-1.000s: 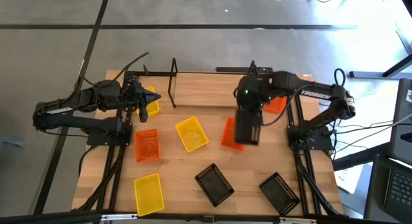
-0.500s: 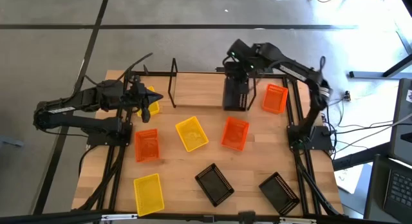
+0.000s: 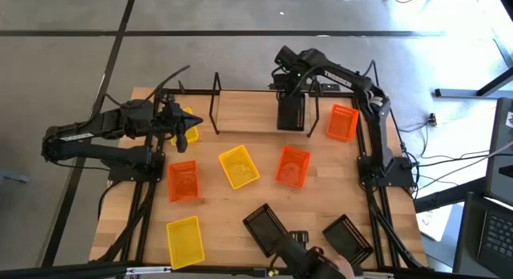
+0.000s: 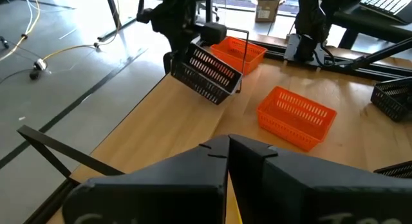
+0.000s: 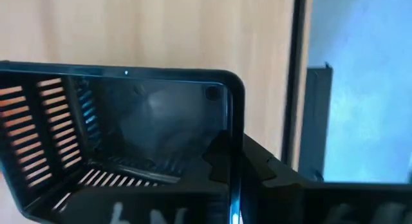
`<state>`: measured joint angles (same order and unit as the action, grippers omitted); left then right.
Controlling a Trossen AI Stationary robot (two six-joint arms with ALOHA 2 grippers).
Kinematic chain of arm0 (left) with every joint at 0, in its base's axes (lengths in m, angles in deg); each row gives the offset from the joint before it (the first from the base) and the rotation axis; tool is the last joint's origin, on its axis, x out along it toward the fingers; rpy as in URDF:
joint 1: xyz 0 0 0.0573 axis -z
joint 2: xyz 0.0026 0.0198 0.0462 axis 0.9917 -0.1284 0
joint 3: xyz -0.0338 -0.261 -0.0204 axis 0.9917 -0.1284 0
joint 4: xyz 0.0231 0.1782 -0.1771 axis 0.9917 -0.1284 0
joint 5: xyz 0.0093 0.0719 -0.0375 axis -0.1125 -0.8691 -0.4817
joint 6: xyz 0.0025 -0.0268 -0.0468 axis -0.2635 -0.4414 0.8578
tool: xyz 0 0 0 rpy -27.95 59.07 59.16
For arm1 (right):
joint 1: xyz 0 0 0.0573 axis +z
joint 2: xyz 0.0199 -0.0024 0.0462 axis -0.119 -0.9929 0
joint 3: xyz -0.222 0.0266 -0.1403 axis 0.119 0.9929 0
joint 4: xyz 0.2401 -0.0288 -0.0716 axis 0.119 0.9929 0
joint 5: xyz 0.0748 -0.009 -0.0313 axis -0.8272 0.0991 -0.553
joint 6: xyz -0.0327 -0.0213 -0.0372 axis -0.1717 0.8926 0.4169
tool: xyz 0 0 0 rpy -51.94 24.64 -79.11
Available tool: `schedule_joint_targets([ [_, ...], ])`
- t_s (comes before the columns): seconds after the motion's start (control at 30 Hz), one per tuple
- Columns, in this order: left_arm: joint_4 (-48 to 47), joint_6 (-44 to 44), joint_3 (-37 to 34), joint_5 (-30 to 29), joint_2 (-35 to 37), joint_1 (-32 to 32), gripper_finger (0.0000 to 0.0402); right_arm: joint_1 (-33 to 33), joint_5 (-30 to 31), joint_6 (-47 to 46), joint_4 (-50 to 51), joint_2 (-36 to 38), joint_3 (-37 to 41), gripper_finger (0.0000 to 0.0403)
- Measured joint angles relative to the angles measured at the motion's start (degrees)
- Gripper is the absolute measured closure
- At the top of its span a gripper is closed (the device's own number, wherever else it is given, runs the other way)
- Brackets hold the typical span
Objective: Stack baskets on shelf by color
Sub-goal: Put the top black bin on the shelf
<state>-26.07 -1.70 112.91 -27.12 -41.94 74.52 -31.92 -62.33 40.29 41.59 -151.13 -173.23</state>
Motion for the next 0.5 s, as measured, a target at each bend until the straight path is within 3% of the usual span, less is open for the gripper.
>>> schedule_joint_targets([
  [0.13,0.0,0.0,0.0,-0.02,0.0,0.0,0.0401,-0.47,5.36,0.03,-0.25,-1.14,-0.07,0.0402],
  [0.5,0.0,0.0,0.0,-0.02,0.0,-0.02,0.0401,-0.51,5.76,2.92,0.08,-2.81,-0.07,0.0393],
])
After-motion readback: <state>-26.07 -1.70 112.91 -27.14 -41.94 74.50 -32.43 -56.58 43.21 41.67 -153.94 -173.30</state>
